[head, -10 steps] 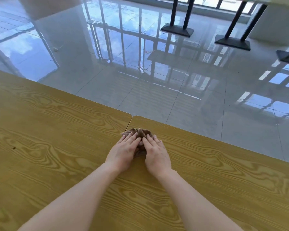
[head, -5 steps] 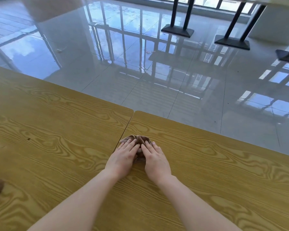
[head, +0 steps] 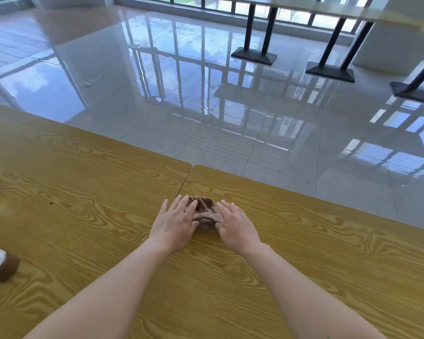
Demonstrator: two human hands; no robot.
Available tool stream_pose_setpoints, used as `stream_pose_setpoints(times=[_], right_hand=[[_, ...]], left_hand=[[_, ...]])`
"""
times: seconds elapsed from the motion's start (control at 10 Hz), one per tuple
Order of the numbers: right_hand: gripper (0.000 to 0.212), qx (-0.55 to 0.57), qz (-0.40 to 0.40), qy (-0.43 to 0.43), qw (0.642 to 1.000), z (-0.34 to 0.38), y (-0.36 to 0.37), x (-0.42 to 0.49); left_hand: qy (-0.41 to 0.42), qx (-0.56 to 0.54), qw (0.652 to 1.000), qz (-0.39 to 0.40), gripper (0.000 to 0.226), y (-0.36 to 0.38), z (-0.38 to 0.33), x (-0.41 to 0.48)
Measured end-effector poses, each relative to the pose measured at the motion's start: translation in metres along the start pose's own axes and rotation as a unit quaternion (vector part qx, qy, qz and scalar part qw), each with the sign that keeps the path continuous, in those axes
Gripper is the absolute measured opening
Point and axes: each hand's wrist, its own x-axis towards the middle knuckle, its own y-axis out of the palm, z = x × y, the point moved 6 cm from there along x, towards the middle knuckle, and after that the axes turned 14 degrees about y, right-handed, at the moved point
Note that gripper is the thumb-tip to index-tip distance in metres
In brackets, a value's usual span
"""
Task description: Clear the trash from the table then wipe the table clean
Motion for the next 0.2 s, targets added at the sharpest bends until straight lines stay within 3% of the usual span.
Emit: stream_pose_setpoints(times=[0.2], right_hand=[[0.060, -0.002, -0.051, 0.001, 0.999, -0.004, -0.045, -0.024]], left_hand=[[0.021, 0.034, 0.999, -0.017, 0.066, -0.032, -0.030, 0.000]])
